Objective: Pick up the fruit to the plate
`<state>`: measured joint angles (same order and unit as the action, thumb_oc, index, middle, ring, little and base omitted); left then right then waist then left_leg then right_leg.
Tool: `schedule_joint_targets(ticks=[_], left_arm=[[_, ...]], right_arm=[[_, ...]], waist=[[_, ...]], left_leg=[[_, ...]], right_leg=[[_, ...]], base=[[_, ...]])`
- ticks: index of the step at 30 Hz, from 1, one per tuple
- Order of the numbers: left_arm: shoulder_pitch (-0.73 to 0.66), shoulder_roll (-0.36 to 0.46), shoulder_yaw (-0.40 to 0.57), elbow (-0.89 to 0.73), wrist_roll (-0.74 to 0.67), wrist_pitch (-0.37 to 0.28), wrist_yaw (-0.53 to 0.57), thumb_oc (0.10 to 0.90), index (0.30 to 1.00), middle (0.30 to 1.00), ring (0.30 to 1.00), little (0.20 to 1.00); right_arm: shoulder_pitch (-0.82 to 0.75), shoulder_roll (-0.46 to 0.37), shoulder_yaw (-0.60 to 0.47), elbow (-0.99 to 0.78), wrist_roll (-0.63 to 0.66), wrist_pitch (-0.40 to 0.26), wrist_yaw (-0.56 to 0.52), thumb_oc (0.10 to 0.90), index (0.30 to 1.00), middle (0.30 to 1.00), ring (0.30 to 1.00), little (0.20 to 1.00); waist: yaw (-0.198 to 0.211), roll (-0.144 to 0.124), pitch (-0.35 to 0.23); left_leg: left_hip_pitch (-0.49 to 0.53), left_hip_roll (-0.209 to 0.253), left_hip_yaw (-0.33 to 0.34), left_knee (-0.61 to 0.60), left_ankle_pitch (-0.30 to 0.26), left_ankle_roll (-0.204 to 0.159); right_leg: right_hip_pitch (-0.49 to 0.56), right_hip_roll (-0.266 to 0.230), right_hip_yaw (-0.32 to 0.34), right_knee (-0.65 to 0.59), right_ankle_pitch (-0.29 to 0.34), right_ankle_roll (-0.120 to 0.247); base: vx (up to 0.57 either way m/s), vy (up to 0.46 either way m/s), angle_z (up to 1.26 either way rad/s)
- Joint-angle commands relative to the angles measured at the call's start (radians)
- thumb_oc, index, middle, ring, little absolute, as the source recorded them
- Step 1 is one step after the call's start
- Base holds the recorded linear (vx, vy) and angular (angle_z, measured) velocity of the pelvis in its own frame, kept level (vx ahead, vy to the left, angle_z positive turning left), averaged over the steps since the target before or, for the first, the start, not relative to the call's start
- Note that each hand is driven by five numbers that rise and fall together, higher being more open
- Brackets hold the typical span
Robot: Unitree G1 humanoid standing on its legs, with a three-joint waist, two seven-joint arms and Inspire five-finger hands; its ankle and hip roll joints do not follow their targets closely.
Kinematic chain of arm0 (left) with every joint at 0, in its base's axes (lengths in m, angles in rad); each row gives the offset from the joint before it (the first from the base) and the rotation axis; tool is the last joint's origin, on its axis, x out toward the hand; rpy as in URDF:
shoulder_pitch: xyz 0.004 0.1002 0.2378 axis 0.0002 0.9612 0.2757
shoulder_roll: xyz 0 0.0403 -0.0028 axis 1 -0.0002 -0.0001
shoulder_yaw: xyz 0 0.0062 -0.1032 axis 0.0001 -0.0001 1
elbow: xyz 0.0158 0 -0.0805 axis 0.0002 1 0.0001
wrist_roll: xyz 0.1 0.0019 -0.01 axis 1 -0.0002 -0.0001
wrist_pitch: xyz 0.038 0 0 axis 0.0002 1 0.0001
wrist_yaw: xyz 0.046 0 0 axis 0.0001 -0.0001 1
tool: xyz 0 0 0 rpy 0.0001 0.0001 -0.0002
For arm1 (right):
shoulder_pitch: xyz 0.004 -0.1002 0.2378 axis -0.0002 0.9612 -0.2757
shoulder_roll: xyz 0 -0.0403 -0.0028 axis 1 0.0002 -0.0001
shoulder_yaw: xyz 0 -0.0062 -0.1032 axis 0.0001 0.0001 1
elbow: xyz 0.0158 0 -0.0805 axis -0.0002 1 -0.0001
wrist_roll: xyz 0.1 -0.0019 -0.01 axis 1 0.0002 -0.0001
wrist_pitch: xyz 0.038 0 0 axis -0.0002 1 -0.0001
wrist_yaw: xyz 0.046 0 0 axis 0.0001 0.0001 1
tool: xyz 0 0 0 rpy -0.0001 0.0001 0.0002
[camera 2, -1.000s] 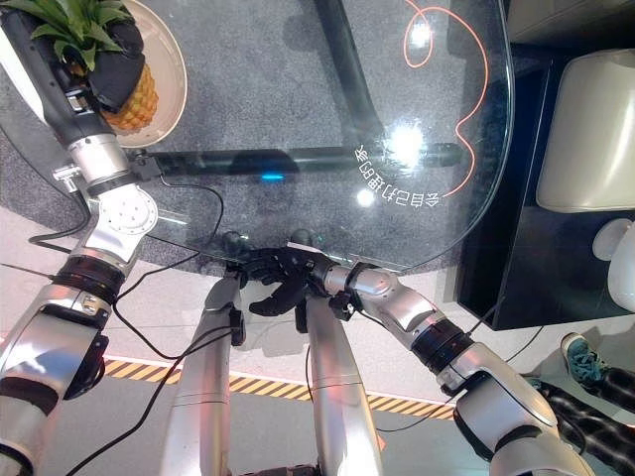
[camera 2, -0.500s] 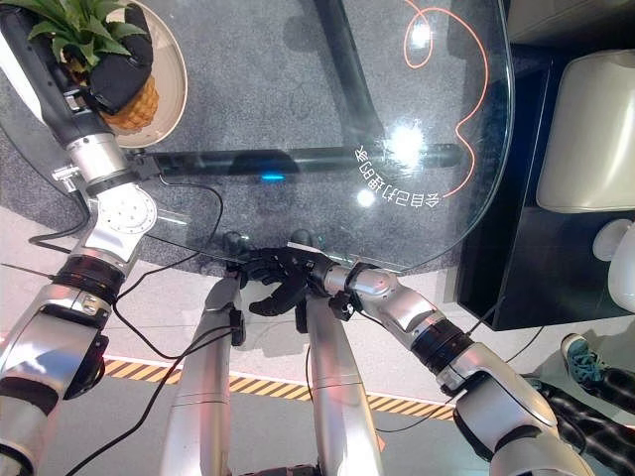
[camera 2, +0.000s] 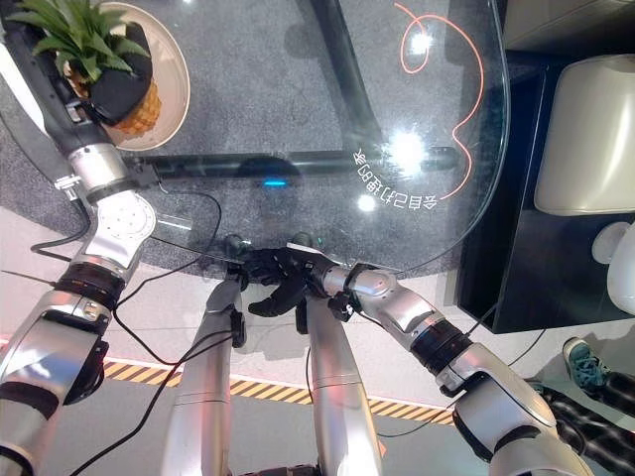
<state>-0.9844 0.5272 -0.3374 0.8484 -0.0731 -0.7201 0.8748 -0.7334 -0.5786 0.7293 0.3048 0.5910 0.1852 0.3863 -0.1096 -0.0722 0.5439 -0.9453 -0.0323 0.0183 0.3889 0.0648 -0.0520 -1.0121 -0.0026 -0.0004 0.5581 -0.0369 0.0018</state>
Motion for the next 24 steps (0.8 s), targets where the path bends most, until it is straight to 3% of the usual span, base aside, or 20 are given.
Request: schedule_joint_targets(ticks=[1, 19, 24], left_arm=[[-0.023, 0.01, 0.05, -0.058, -0.062, -0.05, -0.044, 0.8, 0.9, 0.9, 0.9, 0.9], [0.144, 0.014, 0.127, -0.063, -0.359, -0.044, -0.287, 0.8, 0.9, 0.9, 0.9, 0.9], [0.162, 0.014, 0.139, -0.058, -0.382, -0.033, -0.322, 0.8, 0.9, 0.9, 0.9, 0.9]], right_arm=[[0.061, 0.048, -0.003, -0.092, 0.024, -0.051, 0.017, 0.8, 0.9, 0.9, 0.9, 0.9], [0.133, 0.051, -0.018, -0.131, -0.011, -0.074, 0.01, 0.8, 0.9, 0.9, 0.9, 0.9], [0.142, 0.052, -0.019, -0.132, -0.008, -0.079, 0.005, 0.8, 0.9, 0.9, 0.9, 0.9]], waist=[[0.027, 0.004, -0.024], [0.043, 0.016, -0.024], [0.046, 0.016, -0.024]], left_leg=[[0.022, -0.046, -0.022, 0.039, -0.038, -0.025], [0.137, -0.04, -0.04, -0.05, -0.002, -0.031], [0.145, -0.036, -0.042, -0.052, -0.001, -0.032]], right_leg=[[0.064, 0.02, -0.028, -0.141, 0.052, 0.04], [0.186, 0.017, -0.058, -0.21, 0.052, 0.034], [0.195, 0.015, -0.066, -0.206, 0.048, 0.032]], base=[[-0.03, -0.062, 0.03], [-0.02, -0.062, 0.03], [0.0, -0.052, 0.01]])
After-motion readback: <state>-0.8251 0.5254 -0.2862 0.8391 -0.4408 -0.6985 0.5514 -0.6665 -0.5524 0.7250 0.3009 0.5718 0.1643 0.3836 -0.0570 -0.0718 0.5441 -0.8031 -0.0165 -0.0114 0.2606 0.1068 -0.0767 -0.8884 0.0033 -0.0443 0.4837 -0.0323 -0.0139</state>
